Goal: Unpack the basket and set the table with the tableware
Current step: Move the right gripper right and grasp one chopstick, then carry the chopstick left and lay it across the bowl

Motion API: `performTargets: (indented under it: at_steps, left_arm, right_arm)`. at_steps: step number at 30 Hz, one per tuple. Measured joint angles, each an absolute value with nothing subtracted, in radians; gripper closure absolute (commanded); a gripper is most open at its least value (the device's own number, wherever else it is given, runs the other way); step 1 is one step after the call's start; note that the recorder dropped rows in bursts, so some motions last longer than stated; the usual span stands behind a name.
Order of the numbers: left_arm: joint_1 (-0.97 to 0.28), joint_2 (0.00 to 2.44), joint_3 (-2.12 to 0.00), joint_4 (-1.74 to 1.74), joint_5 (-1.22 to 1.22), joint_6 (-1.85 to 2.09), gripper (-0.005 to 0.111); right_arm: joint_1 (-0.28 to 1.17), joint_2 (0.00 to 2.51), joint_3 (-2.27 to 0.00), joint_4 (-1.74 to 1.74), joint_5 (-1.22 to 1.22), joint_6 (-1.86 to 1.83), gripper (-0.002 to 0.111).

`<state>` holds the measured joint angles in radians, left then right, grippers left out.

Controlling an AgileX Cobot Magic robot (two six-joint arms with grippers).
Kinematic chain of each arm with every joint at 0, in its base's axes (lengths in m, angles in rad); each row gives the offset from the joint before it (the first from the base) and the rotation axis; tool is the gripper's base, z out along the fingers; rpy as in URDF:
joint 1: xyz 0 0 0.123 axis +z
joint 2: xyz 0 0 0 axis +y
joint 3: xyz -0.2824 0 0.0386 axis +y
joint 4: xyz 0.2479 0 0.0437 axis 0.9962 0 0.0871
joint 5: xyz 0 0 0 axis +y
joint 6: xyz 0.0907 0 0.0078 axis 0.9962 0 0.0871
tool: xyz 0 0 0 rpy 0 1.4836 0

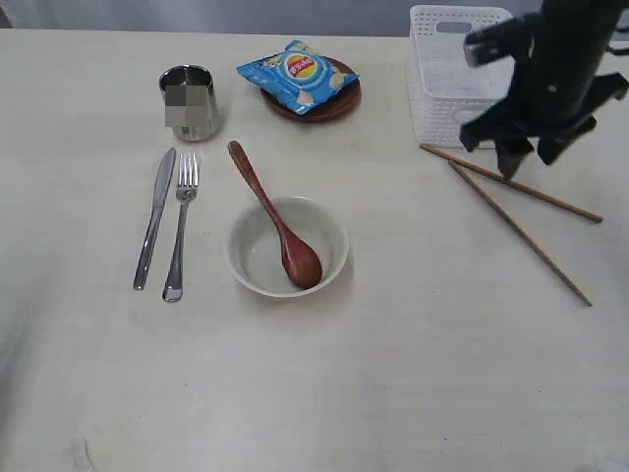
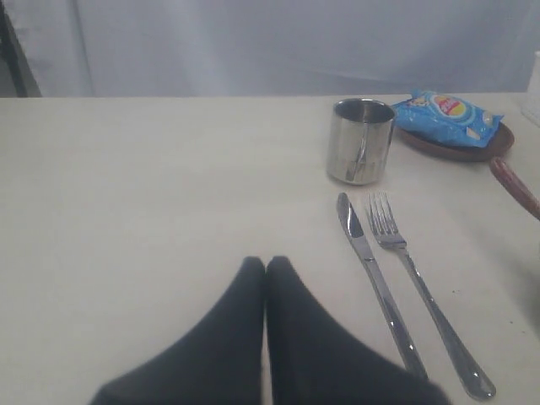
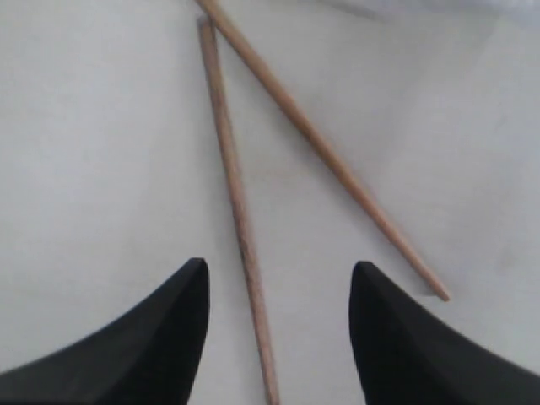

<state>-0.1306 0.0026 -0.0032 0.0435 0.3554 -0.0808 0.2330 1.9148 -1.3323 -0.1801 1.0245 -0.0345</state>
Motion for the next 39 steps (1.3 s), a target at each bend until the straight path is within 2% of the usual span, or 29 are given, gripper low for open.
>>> performTargets:
  at_steps: [6,13,19,24,32,39]
  left_arm:
    - [-0.131,0.003,-0.003,0.043,0.355,-0.081,0.107]
    - [-0.131,0.003,-0.003,0.043,0.355,-0.081,0.107]
    - [-0.131,0.003,-0.003,0.043,0.355,-0.081,0.107]
    - [-0.131,0.003,-0.003,0.043,0.355,-0.081,0.107]
    - [-0.131,0.003,-0.003,0.043,0.355,-0.081,0.107]
    - [-0.131,0.003,-0.003,0.043,0.355,-0.081,0.107]
  right_arm:
    - [0.151,1.959,-1.224,-0.108,0.979,-0.204,0.06]
    - [0.136,1.996,-1.196,0.007,0.908,-0.306,0.062]
    - [0.136,2.026,-1.196,0.021,0.881,-0.314,0.091]
    - [0.134,2.032,-1.196,0.012,0.87,-0.316,0.108]
    - [0.156,1.993,-1.185,0.053,0.883,-0.327,0.109]
    - [0.302,1.775,-1.185,0.174,0.949,-0.344,0.109]
